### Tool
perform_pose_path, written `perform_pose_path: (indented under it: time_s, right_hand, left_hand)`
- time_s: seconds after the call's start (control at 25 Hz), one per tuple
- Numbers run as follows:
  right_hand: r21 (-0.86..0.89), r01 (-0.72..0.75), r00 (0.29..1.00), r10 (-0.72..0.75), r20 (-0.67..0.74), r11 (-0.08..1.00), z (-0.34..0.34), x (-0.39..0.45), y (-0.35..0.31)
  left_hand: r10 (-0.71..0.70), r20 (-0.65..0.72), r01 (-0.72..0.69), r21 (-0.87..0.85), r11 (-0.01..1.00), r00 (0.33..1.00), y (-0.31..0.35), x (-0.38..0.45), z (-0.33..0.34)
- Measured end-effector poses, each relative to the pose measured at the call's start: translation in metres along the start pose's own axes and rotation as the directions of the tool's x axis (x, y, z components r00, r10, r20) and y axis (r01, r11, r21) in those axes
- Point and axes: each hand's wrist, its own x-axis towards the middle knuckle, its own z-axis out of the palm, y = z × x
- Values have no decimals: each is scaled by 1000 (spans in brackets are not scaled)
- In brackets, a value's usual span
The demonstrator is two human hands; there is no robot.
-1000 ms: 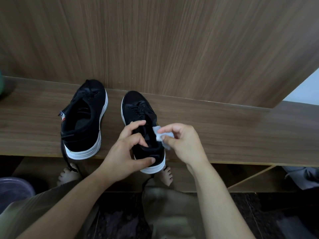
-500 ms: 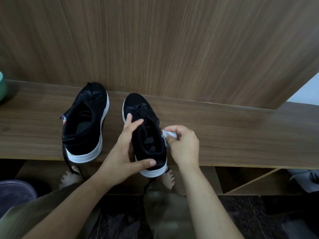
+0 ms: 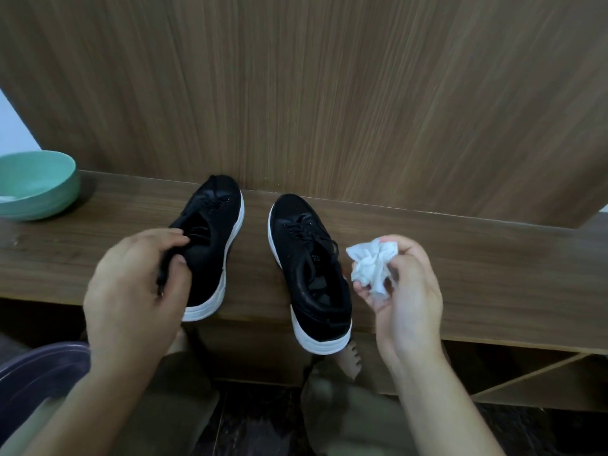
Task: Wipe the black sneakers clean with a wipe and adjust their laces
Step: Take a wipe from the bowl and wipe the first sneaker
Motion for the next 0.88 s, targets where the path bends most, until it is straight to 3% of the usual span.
perform_pose_path:
  time_s: [0.08, 0.16, 0.2, 0.28, 0.32, 0.36, 0.4, 0.56, 0.72, 0.88]
  right_hand:
    - [31, -143, 990, 143, 1, 989, -1, -2, -2]
    - [-325, 36, 998, -18, 57, 945, -3, -4, -2]
    - [-568, 197, 979, -127, 161, 799, -2, -8, -2]
    - [-861, 427, 904, -132, 406, 277, 3, -16, 4]
    - [-879, 475, 878, -90, 470, 37, 8, -19, 10]
    - [-863, 490, 863, -70, 500, -123, 14, -22, 15]
    - [-852, 481, 861, -70, 503, -208, 19, -23, 19]
    - [-877, 393, 891, -122, 438, -277, 22, -18, 22]
    - [-899, 314, 895, -222, 388, -305, 11, -11, 28]
    - [-942, 160, 928, -280, 245, -295, -4, 2, 18]
  left_hand:
    - [-323, -40, 321, -58, 945, 945, -15, -1, -1]
    - [-578, 63, 577, -201, 791, 814, -33, -5, 2]
    - [-615, 152, 632, -254, 732, 774, -38, -7, 7]
    - [-549, 303, 621, -256, 741, 779, -40, -7, 12]
    - [-493, 360, 585, -216, 782, 792, -38, -6, 15]
    - [-436, 403, 532, -164, 831, 805, -36, -6, 18]
    - [-382, 426, 472, -124, 873, 820, -33, -6, 20]
    - [-296, 444, 368, -83, 926, 846, -22, -16, 26]
    - [-243, 499, 328, -89, 940, 832, -8, -24, 22]
    - [-206, 561, 269, -31, 963, 802, 12, -34, 19]
